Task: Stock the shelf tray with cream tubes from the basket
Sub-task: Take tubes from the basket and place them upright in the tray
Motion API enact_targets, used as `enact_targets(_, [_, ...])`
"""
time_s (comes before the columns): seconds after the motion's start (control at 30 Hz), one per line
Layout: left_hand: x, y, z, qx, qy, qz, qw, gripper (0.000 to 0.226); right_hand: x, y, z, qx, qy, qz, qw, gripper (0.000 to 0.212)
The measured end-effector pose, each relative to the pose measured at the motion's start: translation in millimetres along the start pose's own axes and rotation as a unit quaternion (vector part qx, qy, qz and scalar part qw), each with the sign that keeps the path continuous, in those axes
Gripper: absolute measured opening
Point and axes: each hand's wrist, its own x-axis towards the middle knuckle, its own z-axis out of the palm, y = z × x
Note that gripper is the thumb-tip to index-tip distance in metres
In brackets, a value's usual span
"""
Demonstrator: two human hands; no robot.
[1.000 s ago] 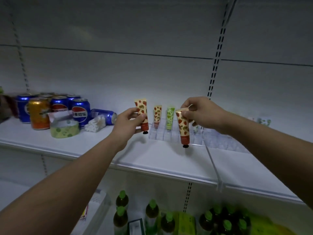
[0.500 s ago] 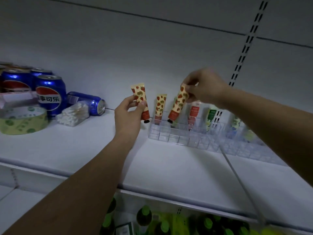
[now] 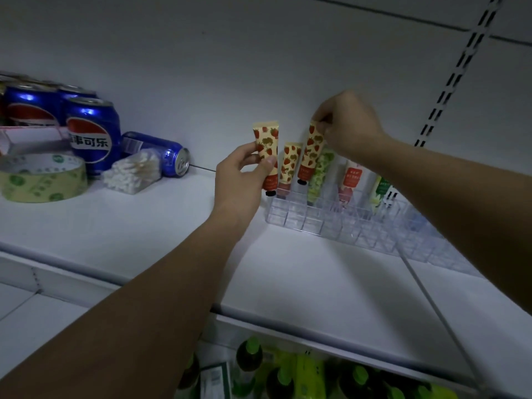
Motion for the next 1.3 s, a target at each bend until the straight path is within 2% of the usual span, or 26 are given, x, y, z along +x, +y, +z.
enact_targets(0.17, [0.8, -0.9, -0.6, 0.003, -0.005, 0.004, 1.0, 0.025, -0.5, -5.3, 9.7, 0.003, 0.019, -0.005, 1.0, 0.023])
enact_targets(0.27, [1.9, -2.1, -0.9, 0.007, -0.005, 0.01, 1.0, 0.024, -5.5, -5.3, 18.1, -0.002, -0.007, 0.004, 1.0, 0.023])
enact_targets(0.37, [1.6, -1.6, -1.6, -0.001, -0.008, 0.006, 1.0, 0.028, -13.5, -6.0, 30.5, -0.04, -0.036, 0.009, 0.998, 0.022])
enact_targets(0.53, [2.6, 0.3, -2.9, -0.008, -0.014, -0.001, 1.0, 0.034, -16.9, -10.4, 25.1, -0.094, -0.02, 0.012, 0.995, 0.024])
enact_targets(0.67, [2.0, 1.7, -4.7, -0.01, -0.01, 0.001, 1.0, 0.039, -39.5, -16.2, 12.8, -0.044, -0.009, -0.003, 0.999, 0.033])
enact_targets(0.83, [-4.5, 8.4, -4.0, -0.027, 0.0, -0.001, 1.0, 0.035, -103.9, -30.1, 9.4, 0.079, -0.118, -0.018, 0.99, 0.025])
enact_targets(1.03, [-13.2, 14.5, -2.0, -0.002, 0.002, 0.014, 1.0, 0.032, -170.5, -21.9, 23.6, 0.106, -0.283, -0.045, 0.952, 0.053])
enact_targets(1.17, [-21.3, 19.3, -1.3, -0.011, 0.017, 0.021, 1.0, 0.023, -176.7, -21.6, 25.7, 0.128, -0.3, -0.014, 0.945, 0.065])
enact_targets(1.3, [-17.9, 26.4, 1.8, -0.003, 0.038, 0.023, 0.999, 0.022, -176.9, -22.5, 22.7, 0.127, -0.308, -0.016, 0.943, 0.065])
